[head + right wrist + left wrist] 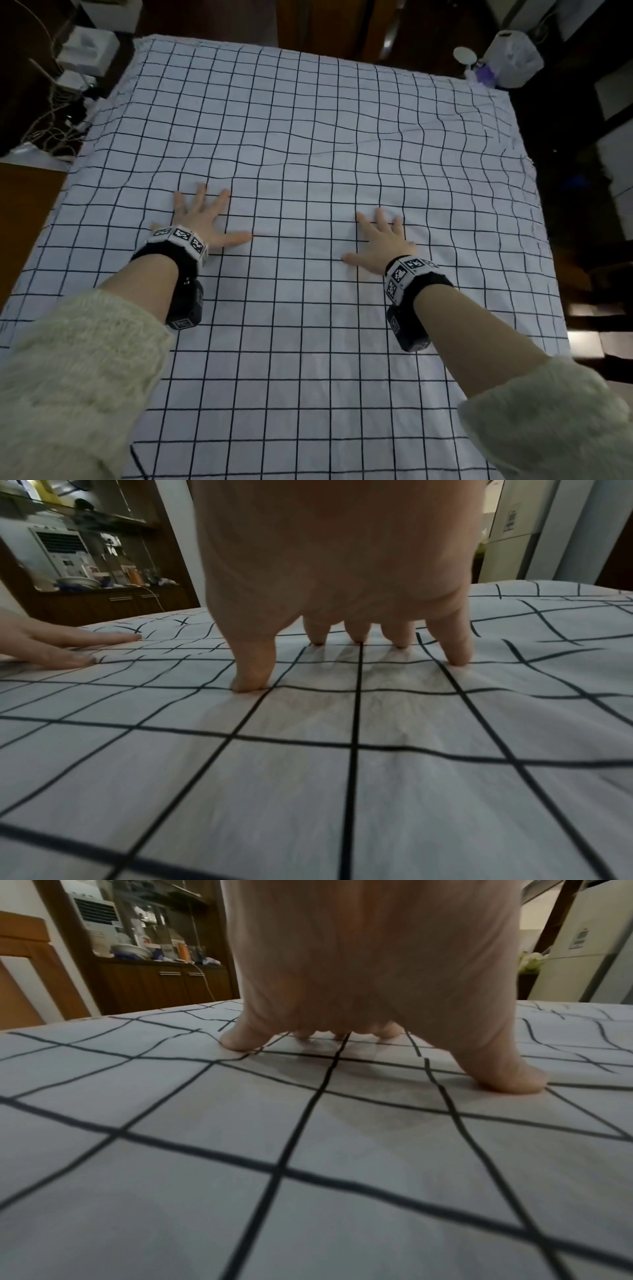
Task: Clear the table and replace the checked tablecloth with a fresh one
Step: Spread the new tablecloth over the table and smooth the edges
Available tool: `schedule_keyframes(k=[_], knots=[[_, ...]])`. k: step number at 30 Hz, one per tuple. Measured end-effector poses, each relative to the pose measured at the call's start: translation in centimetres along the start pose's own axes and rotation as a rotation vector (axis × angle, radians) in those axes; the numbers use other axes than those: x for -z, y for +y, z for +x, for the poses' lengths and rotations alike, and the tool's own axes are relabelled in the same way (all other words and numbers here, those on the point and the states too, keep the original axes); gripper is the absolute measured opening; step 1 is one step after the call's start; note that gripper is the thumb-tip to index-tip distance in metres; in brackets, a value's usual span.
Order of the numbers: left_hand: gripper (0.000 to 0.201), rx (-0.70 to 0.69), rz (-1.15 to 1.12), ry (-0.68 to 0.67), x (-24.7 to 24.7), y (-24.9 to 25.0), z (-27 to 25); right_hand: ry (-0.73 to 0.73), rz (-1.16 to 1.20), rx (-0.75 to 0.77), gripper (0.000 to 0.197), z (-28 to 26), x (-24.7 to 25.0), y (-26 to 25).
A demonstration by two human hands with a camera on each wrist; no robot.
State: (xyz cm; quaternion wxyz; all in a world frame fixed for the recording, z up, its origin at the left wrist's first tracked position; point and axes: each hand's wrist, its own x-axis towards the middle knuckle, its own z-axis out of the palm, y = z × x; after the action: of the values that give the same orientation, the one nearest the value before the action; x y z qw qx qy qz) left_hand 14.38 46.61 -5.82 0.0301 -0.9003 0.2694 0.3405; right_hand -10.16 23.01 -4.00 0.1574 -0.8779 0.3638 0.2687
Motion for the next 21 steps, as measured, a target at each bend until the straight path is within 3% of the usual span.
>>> schedule_keyframes(k=[8, 16, 21], knots=[[0.134, 0.031, 0.023, -0.002, 0.9, -3.5, 0.2, 0.009, -0.009, 0.044, 0.095, 0.4, -0.4, -3.4], [0.12, 0.057, 0.002, 0.05, 1.0, -2.2, -0.8, 0.03, 0.032, 0.061, 0.092, 0.2, -1.1, -3.3], [0.127, 0.066, -0.021, 0.109, -0.1, -1.4, -1.9, 0.031, 0.048, 0.03, 0.089, -0.9, -1.4, -1.9]])
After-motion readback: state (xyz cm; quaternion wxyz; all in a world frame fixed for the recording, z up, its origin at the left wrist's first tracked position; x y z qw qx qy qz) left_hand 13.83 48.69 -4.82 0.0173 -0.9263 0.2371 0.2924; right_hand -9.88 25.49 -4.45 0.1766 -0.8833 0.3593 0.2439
